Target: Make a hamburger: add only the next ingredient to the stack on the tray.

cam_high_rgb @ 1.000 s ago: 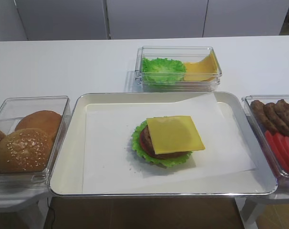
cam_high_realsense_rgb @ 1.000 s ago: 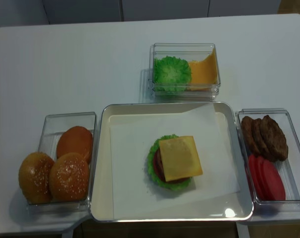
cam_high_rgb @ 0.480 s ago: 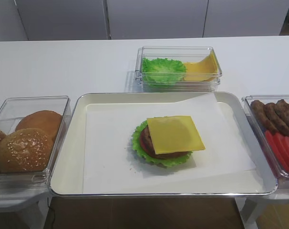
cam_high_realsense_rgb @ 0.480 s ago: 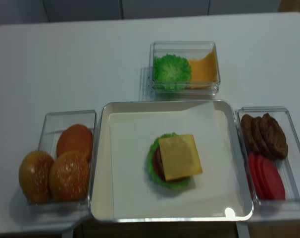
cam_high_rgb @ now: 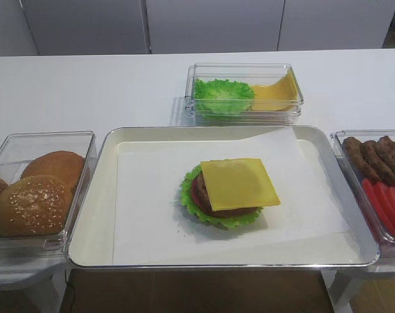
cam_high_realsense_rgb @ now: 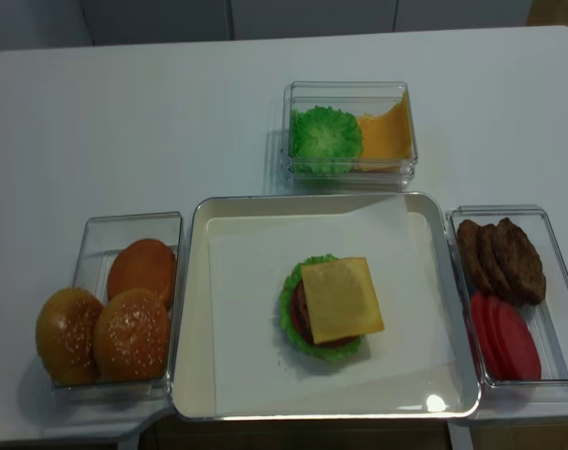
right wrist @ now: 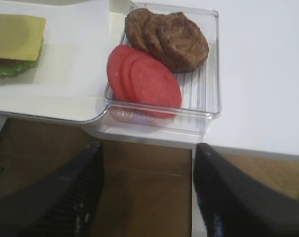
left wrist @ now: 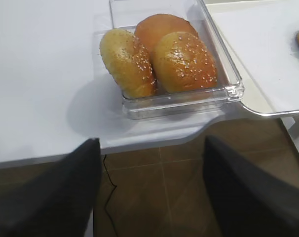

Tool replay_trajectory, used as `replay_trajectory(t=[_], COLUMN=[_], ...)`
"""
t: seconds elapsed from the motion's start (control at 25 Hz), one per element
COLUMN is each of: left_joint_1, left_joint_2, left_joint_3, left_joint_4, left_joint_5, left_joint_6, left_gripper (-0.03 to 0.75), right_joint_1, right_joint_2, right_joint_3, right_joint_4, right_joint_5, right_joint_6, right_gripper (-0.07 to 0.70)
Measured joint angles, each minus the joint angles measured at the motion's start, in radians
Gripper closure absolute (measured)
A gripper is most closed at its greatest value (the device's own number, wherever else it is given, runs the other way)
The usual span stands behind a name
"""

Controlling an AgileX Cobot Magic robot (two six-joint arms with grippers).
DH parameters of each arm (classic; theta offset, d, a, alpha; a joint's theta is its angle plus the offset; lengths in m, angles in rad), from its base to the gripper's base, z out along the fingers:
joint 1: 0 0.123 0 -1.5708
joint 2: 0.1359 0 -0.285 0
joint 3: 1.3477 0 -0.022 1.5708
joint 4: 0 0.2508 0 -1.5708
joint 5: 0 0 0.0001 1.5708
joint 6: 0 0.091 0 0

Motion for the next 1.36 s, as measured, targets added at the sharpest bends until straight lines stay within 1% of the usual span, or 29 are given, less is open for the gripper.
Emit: replay_trajectory(t=[0.12, 0.24, 0.72, 0.96, 1.12, 1.36], left_joint_1=[0.0, 0.0, 0.0, 0.0, 0.0, 0.0], left_joint_2=[0.0, 0.0, 0.0, 0.0, 0.0, 0.0], left_joint_3=[0.0, 0.0, 0.0, 0.0, 0.0, 0.0], left_joint_4=[0.0, 0.0, 0.0, 0.0, 0.0, 0.0], left_joint_5=[0.0, 0.0, 0.0, 0.0, 0.0, 0.0], left_joint_6=[0.0, 0.0, 0.0, 0.0, 0.0, 0.0], left_gripper=[0.238, 0.238, 0.238, 0.238, 0.238, 0.238], right_joint_1=[0.0, 0.0, 0.0, -0.048, -0.049, -0.049], right_joint_2=[0.0, 0.0, 0.0, 0.0, 0.0, 0.0], right_joint_3=[0.016, 0.033, 0.033, 0.033, 0.033, 0.033], right_joint_4=[0.0, -0.002, -0.003, -0.006, -0.006, -0.006], right_joint_5=[-0.046, -0.047, -0.053, -0.053, -0.053, -0.053], right_joint_6=[-0.002, -0.002, -0.004, -0.004, -0.004, -0.004], right_gripper=[0.191, 0.191, 0.204, 0.205, 0.207, 0.234])
